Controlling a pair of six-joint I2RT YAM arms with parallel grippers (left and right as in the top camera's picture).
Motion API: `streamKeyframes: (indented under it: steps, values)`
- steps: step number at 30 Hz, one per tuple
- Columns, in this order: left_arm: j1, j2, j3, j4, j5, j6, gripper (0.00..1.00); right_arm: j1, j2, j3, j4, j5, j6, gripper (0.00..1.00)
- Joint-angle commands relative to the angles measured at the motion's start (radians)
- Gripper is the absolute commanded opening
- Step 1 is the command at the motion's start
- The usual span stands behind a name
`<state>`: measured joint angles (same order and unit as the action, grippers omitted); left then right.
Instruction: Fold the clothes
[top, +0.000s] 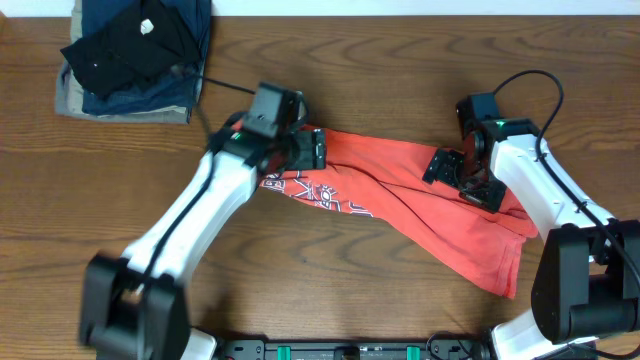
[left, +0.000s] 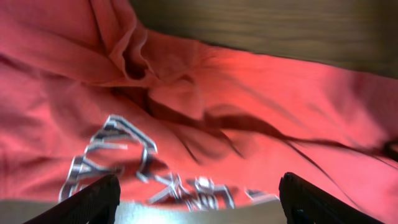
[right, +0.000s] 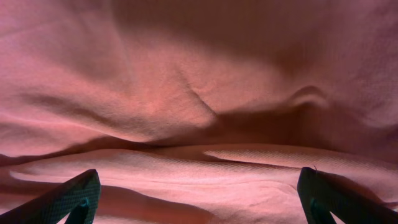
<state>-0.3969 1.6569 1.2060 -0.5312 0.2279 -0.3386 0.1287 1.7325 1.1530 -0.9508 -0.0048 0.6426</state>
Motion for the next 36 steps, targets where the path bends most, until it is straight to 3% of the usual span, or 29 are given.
streamKeyframes:
  steps: [1, 5, 14, 17, 19, 29, 30, 33, 36]
  values:
    - [-0.006, 0.104, 0.054, -0.012, -0.059, -0.046, 0.79, 0.009, -0.007, -0.027, 0.002, 0.004, -0.008, 0.99]
    - [-0.006, 0.160, 0.061, -0.006, -0.111, -0.103, 0.73, 0.009, -0.006, -0.077, 0.050, 0.004, -0.008, 0.99]
    - [-0.006, 0.208, 0.060, -0.013, -0.117, -0.101, 0.72, 0.009, -0.006, -0.156, 0.166, 0.002, -0.007, 0.99]
    - [-0.006, 0.214, 0.060, -0.013, -0.117, -0.101, 0.56, 0.009, -0.006, -0.156, 0.166, 0.000, -0.008, 0.99]
    - [-0.008, 0.214, 0.060, -0.013, -0.117, -0.101, 0.50, 0.009, -0.006, -0.156, 0.166, 0.000, -0.008, 0.99]
    - [-0.009, 0.214, 0.058, -0.039, -0.107, -0.102, 0.51, 0.009, -0.006, -0.156, 0.166, 0.000, -0.008, 0.99]
    - [-0.009, 0.214, 0.058, -0.039, -0.107, -0.101, 0.48, 0.009, -0.006, -0.156, 0.166, 0.000, -0.008, 0.99]
    - [-0.008, 0.214, 0.058, -0.039, -0.107, -0.101, 0.23, 0.009, -0.006, -0.156, 0.166, 0.000, -0.008, 0.99]
    - [-0.009, 0.214, 0.058, -0.043, -0.106, -0.101, 0.06, 0.009, -0.006, -0.156, 0.166, 0.000, -0.008, 0.99]
